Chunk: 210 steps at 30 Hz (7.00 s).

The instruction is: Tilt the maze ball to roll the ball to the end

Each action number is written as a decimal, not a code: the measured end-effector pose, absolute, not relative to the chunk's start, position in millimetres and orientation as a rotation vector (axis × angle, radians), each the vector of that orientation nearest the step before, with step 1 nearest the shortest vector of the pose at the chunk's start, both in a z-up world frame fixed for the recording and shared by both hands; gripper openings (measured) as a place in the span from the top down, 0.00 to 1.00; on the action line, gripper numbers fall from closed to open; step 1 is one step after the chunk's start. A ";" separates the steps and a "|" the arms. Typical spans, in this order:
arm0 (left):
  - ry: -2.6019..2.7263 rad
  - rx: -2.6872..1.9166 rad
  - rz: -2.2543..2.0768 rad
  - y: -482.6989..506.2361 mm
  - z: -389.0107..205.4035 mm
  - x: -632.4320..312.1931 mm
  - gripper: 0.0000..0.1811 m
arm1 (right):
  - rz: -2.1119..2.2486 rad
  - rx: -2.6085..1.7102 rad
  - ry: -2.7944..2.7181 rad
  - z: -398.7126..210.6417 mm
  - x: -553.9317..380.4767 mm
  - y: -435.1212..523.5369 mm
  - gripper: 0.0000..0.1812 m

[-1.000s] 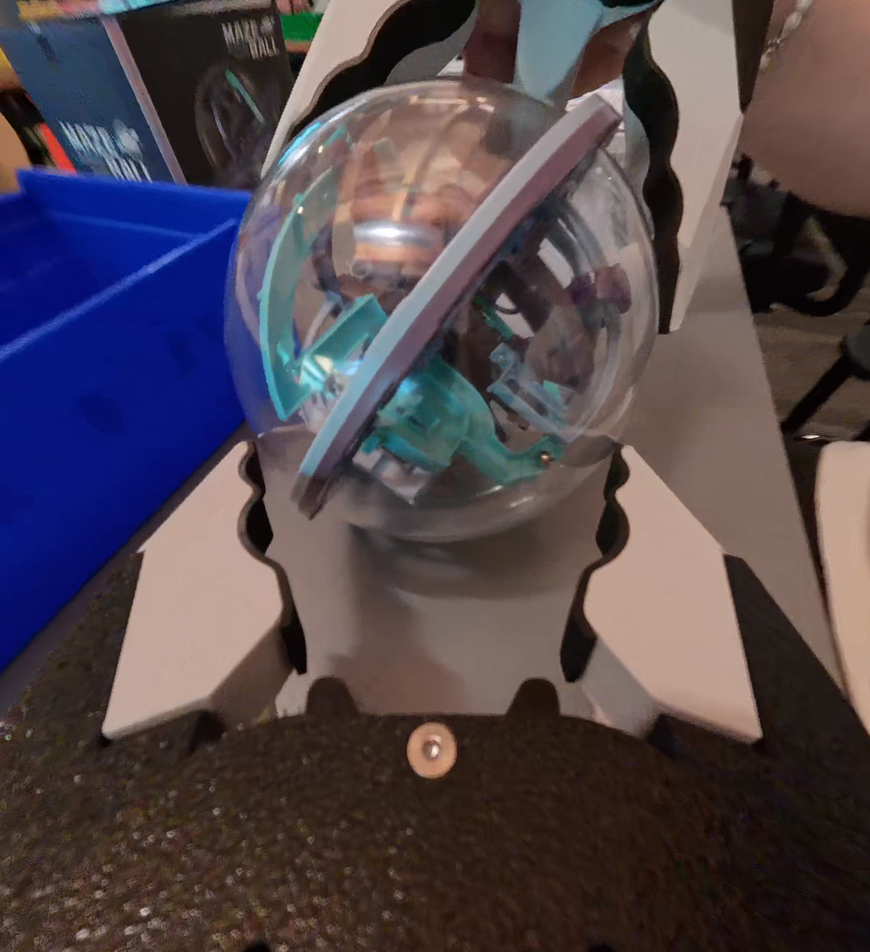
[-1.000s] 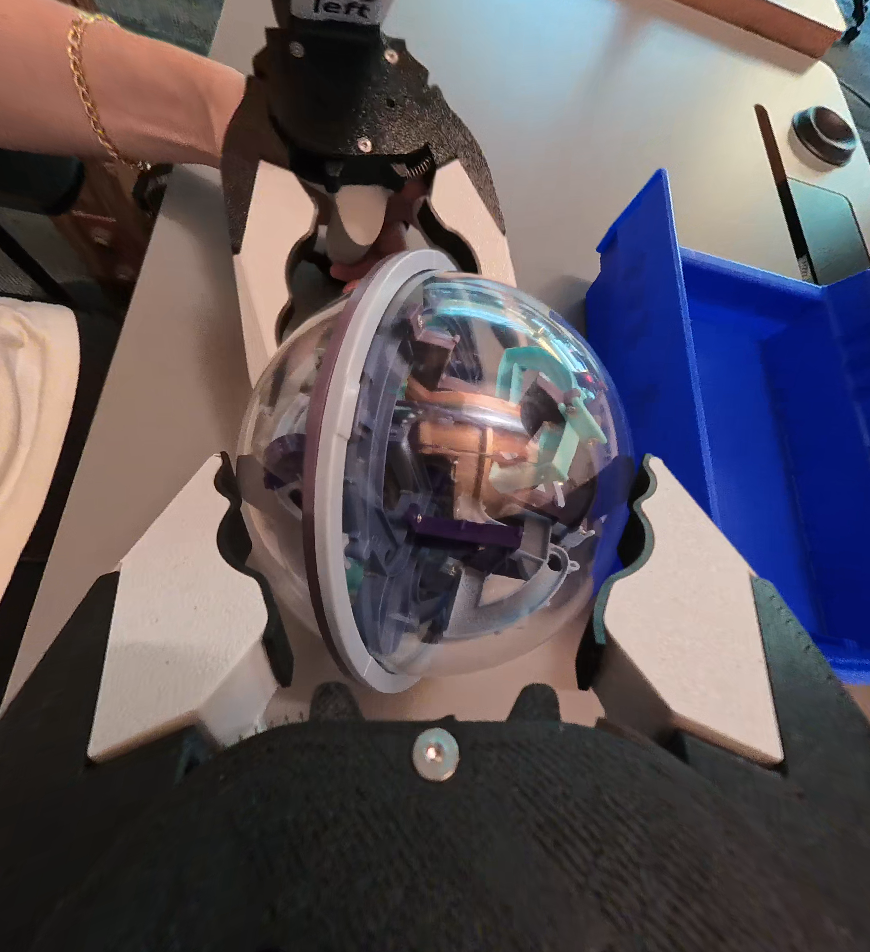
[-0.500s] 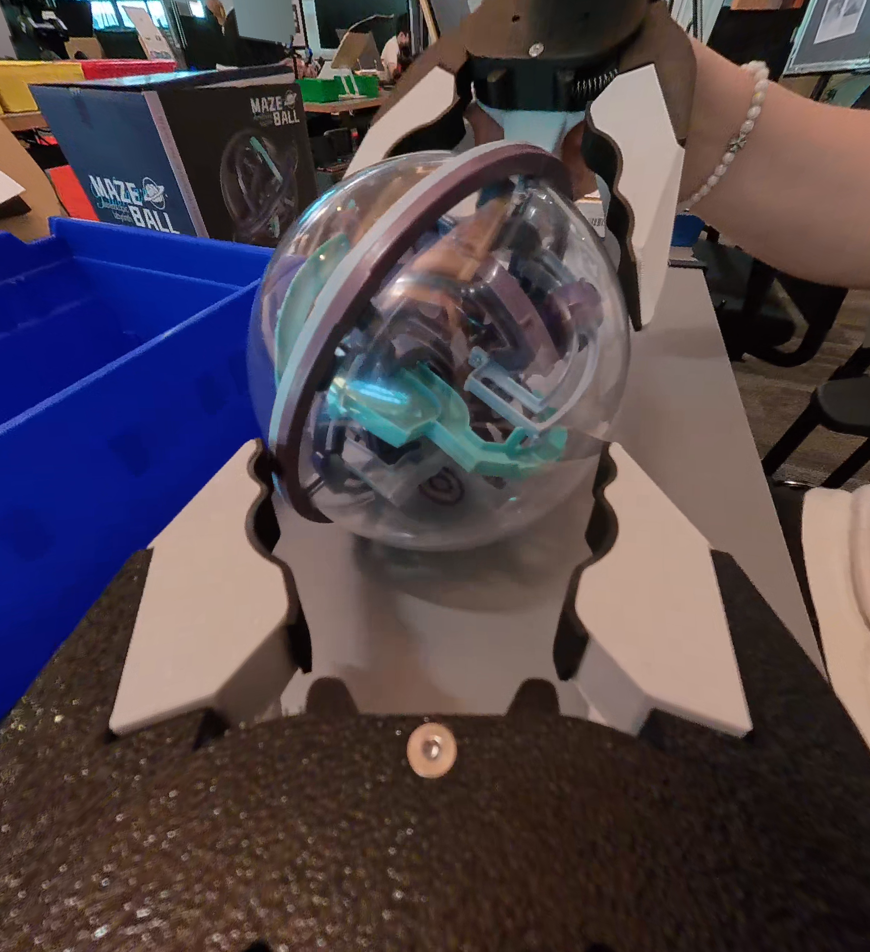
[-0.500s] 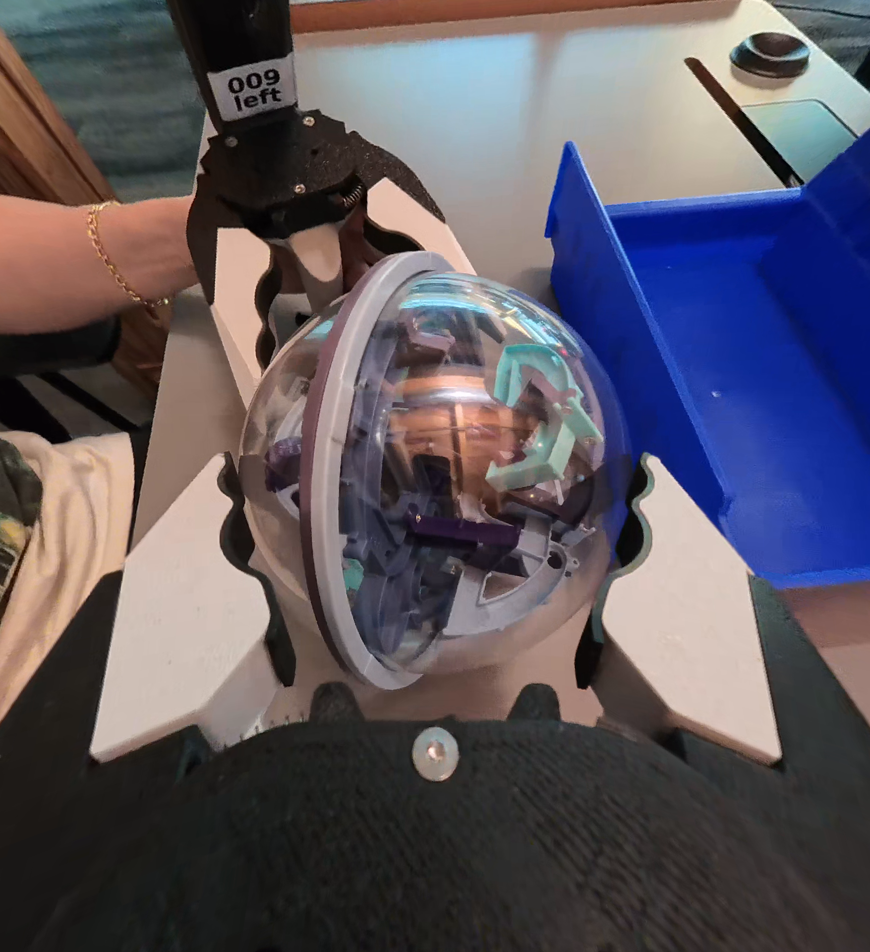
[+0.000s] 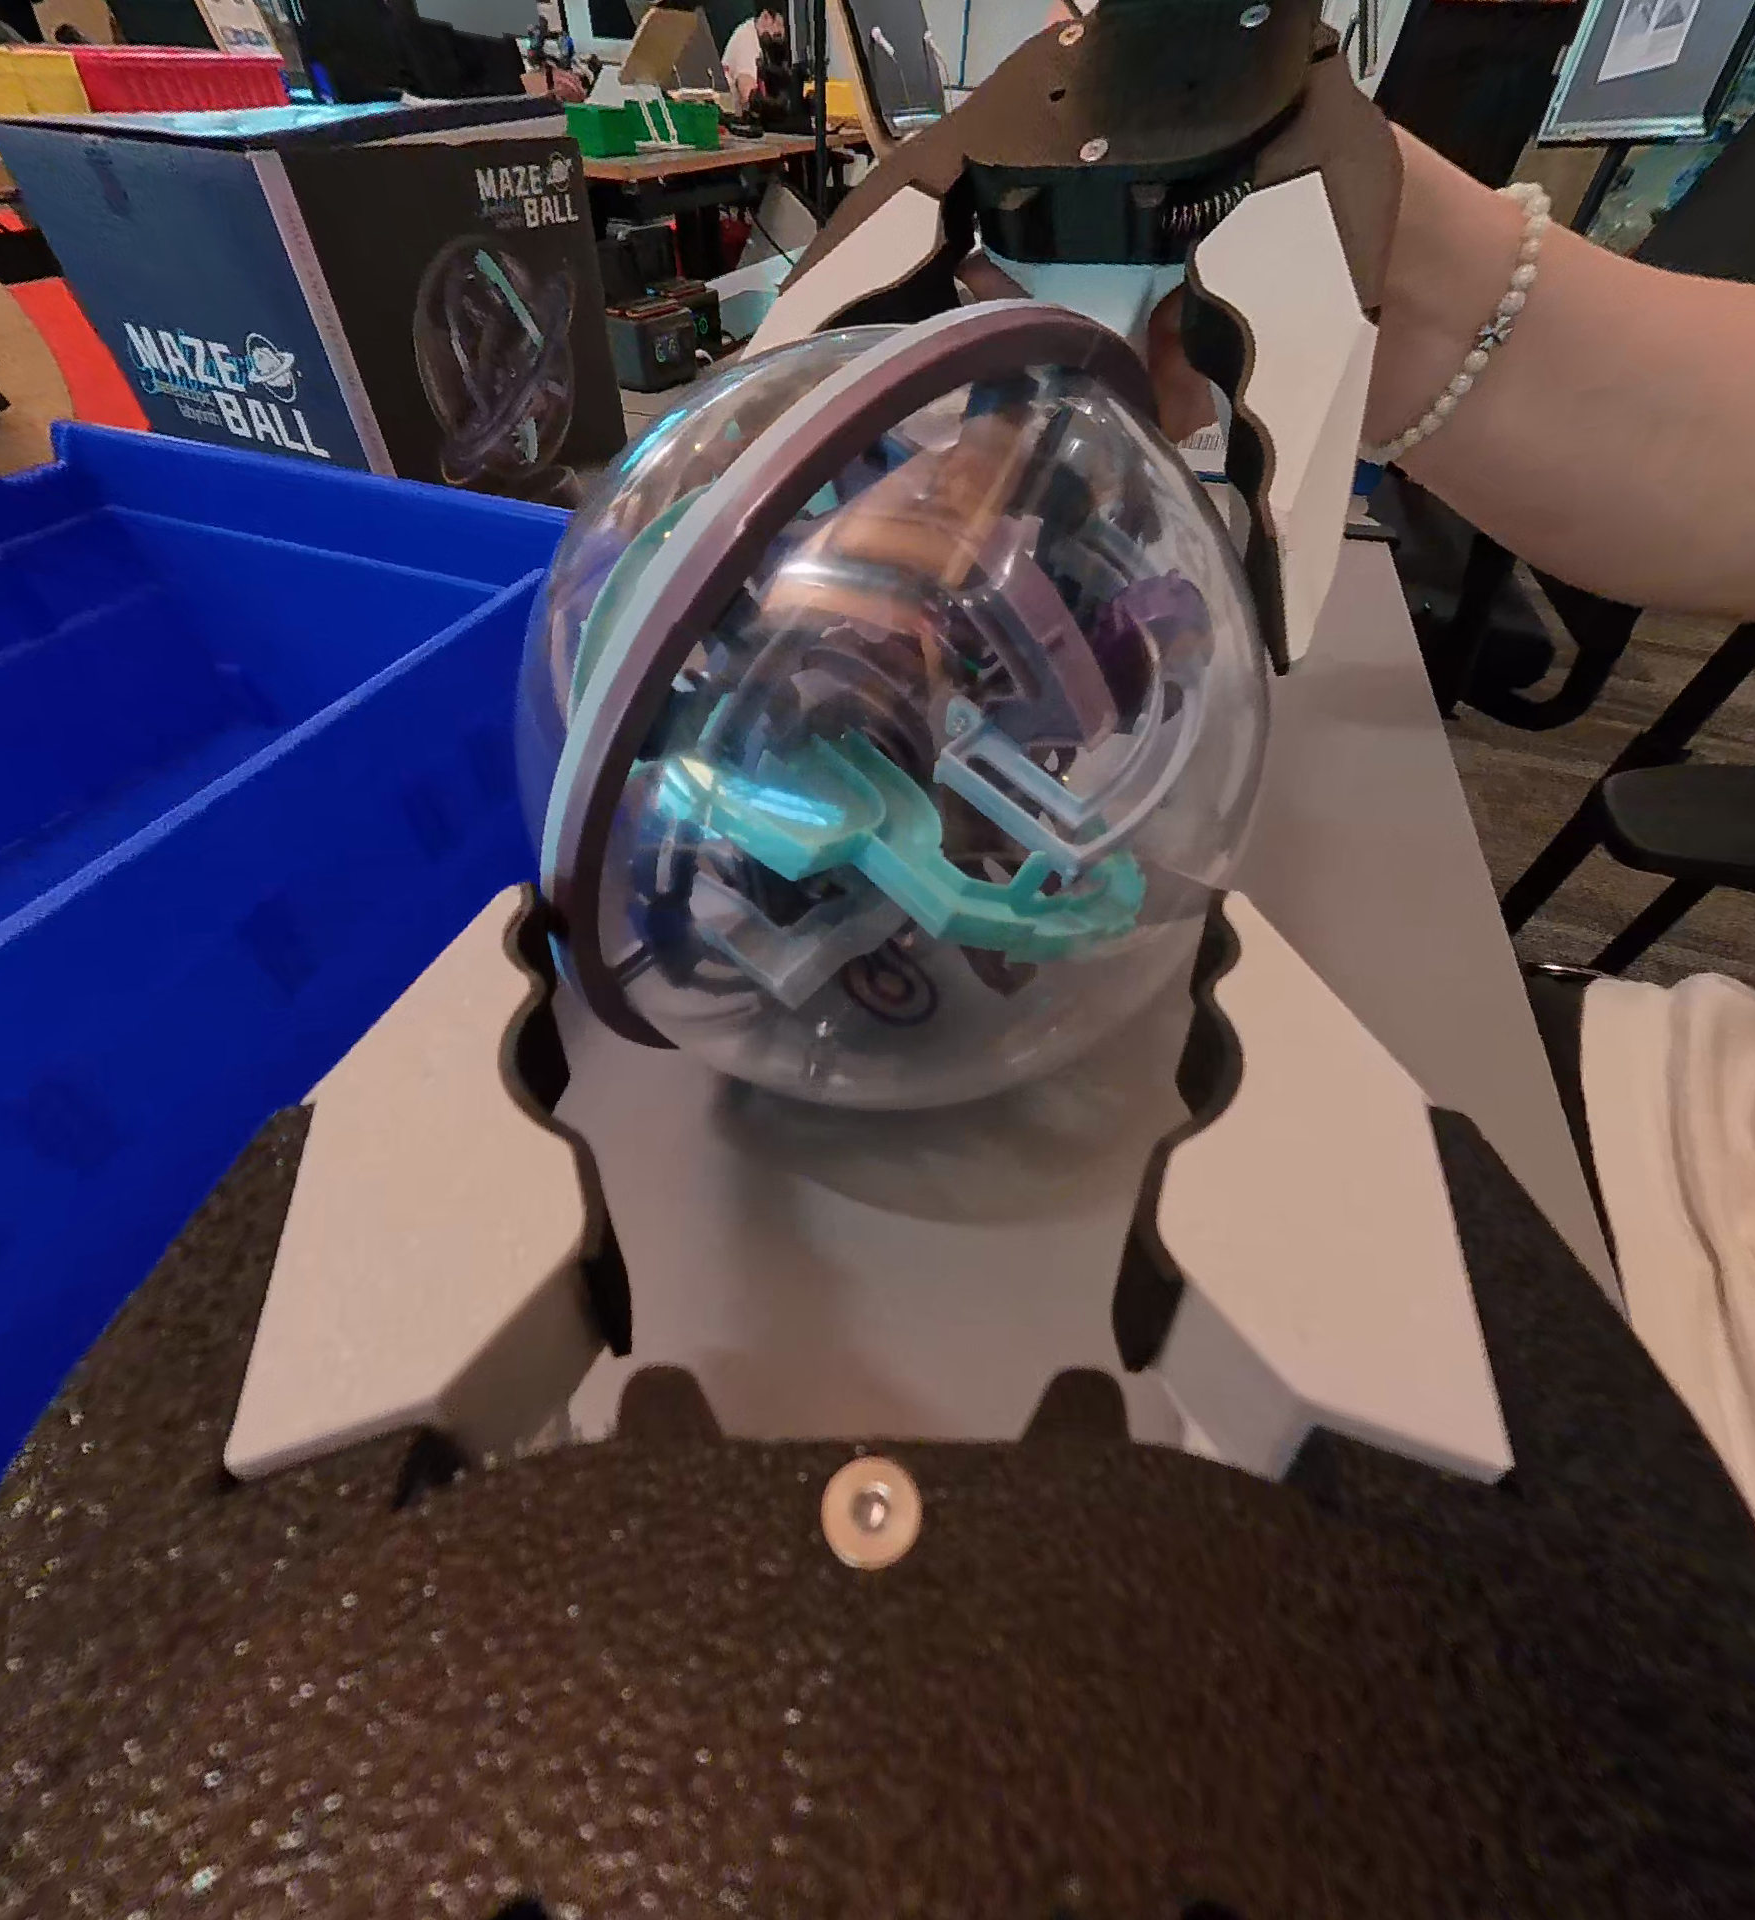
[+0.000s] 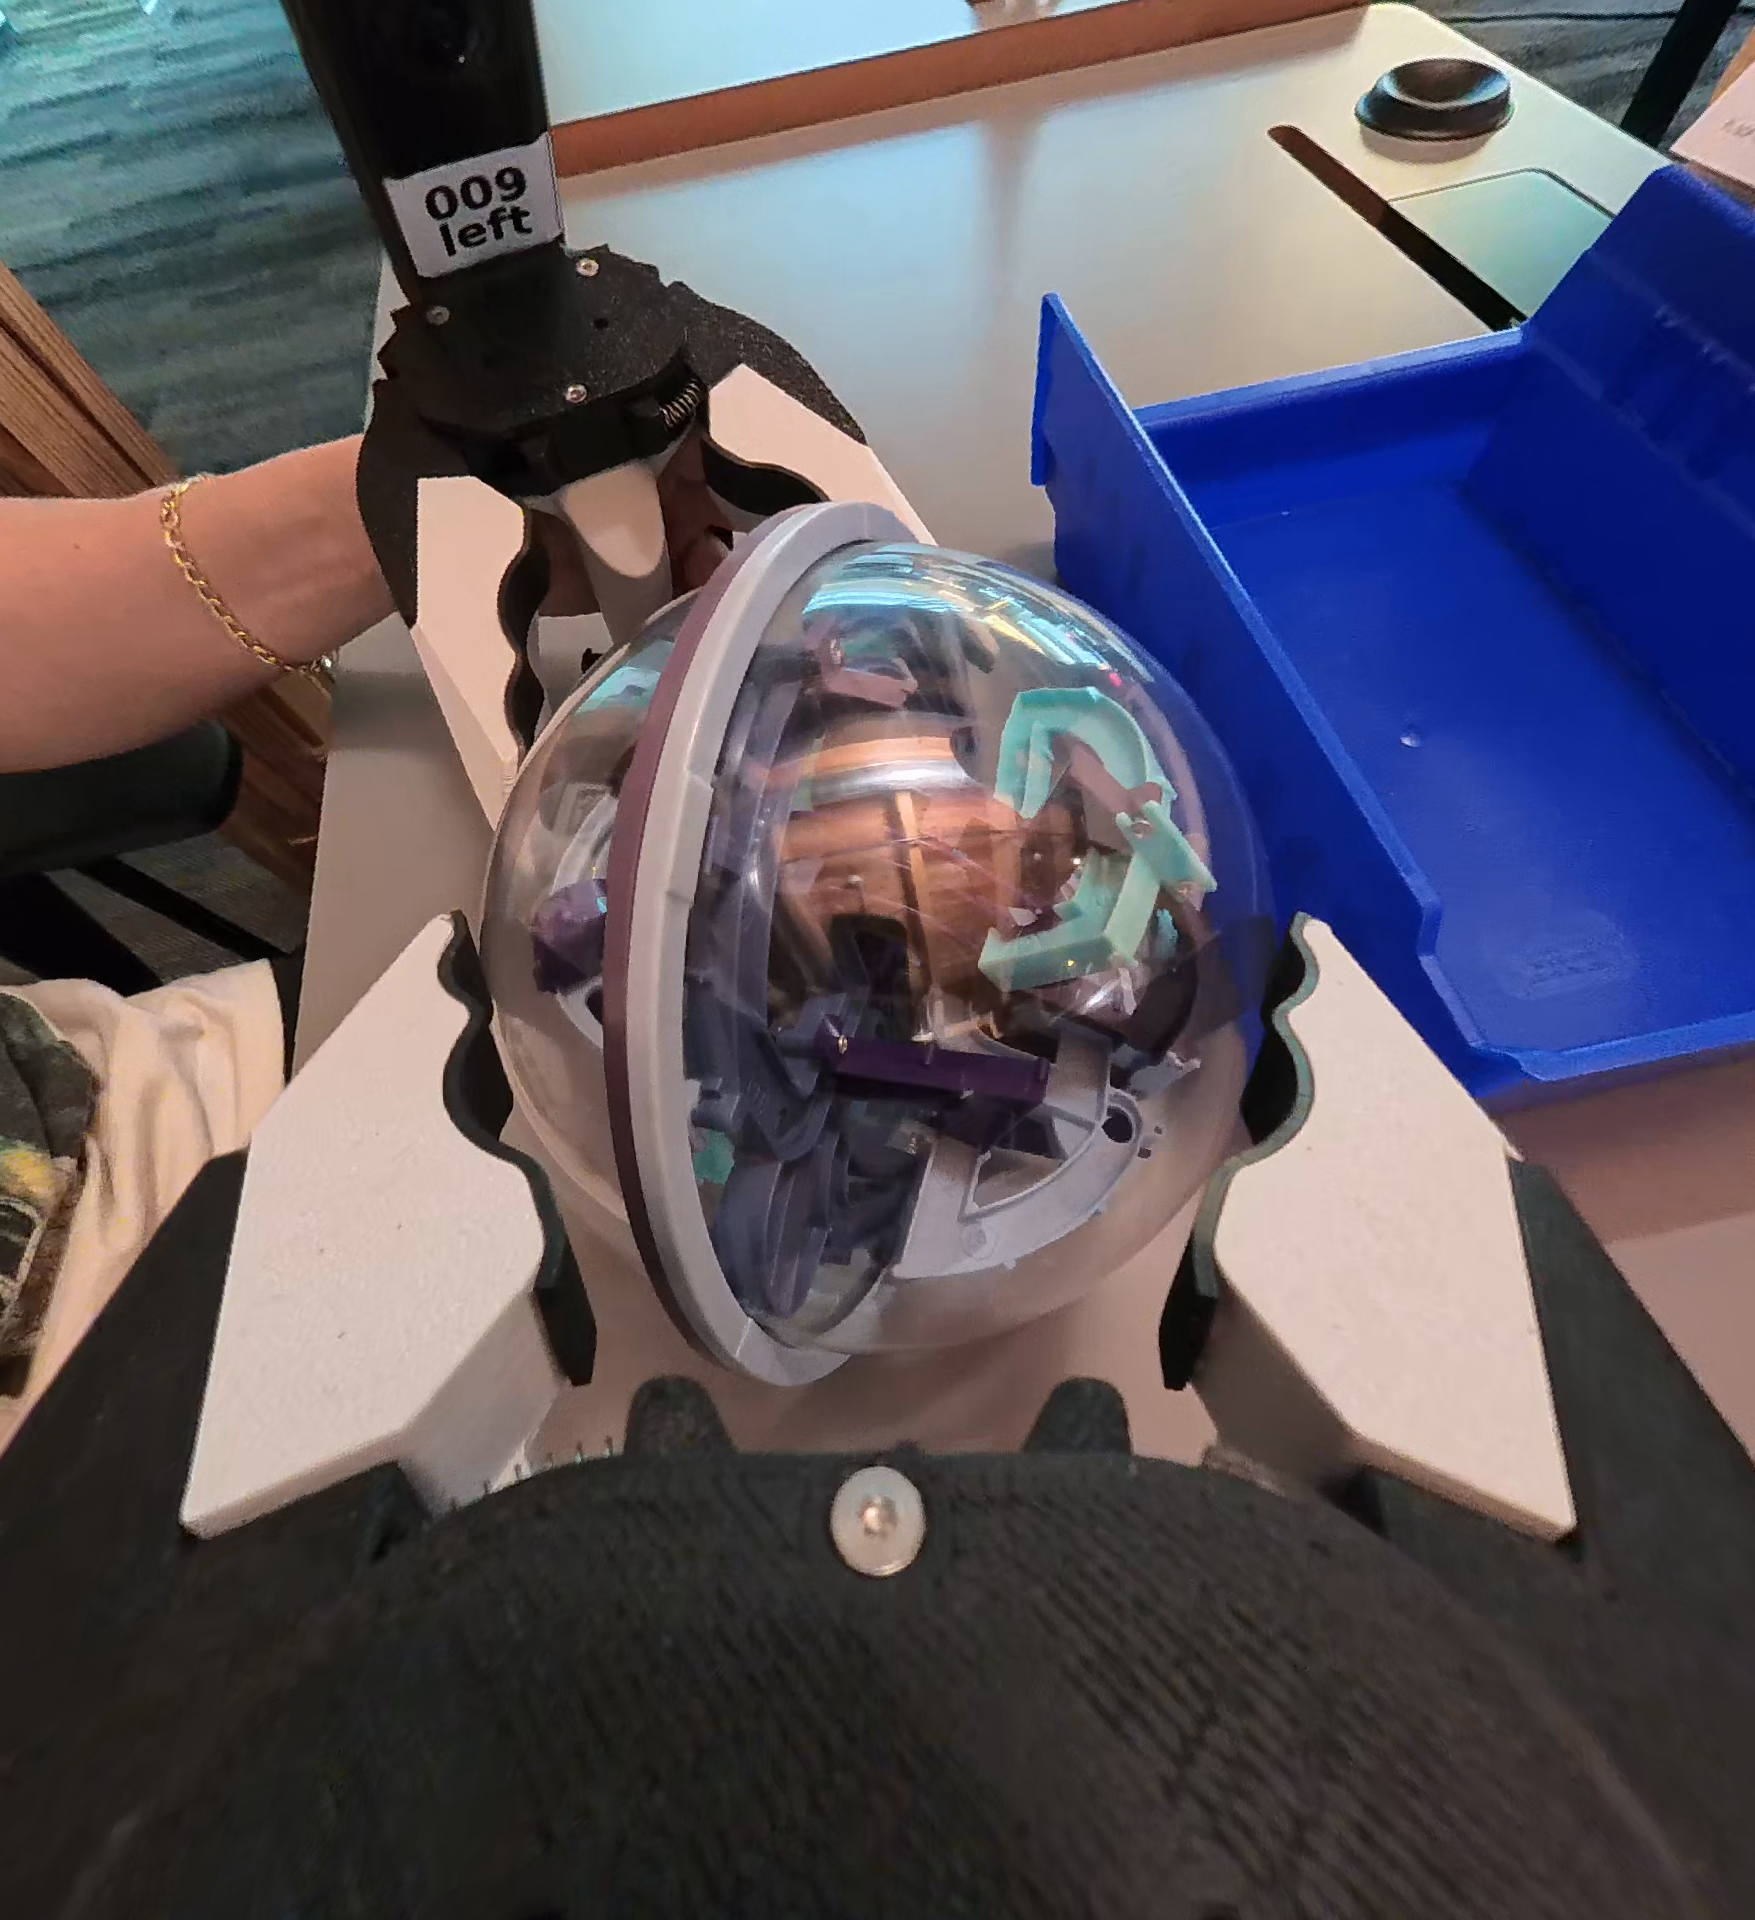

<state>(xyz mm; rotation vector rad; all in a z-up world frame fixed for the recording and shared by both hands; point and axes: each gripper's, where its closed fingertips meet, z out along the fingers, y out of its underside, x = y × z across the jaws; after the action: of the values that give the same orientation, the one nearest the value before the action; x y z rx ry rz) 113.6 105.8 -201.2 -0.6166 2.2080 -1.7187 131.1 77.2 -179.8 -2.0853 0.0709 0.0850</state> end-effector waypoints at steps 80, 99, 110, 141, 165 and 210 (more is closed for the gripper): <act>2.341 -0.606 -1.750 30.8 -216.8 124.3 0.15 | 0.124 -1.706 0.363 -198.3 125.4 6.3 0.22; 2.293 -0.693 -1.803 38.0 -217.8 114.0 0.17 | 0.021 -1.780 0.287 -199.3 115.1 4.4 0.26; 2.289 -0.656 -1.691 26.6 -213.8 101.7 0.17 | 0.086 -1.823 0.262 -208.3 100.8 -9.1 0.26; 2.326 -0.664 -1.756 23.4 -211.6 97.7 0.19 | 0.114 -1.918 0.284 -221.2 93.7 -14.8 0.26; 2.377 -0.702 -1.784 25.3 -209.6 90.5 0.20 | 0.156 -1.865 0.340 -220.9 86.2 -12.7 0.27; 2.283 -0.611 -1.634 26.8 -225.0 107.2 0.21 | -0.046 -1.794 0.235 -191.7 114.0 -23.8 0.33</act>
<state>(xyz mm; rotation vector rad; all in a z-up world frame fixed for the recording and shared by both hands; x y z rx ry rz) 107.2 26.8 -225.0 -0.6111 2.2829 -1.6341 114.0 -23.8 -191.7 -1.7937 0.2348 -0.0457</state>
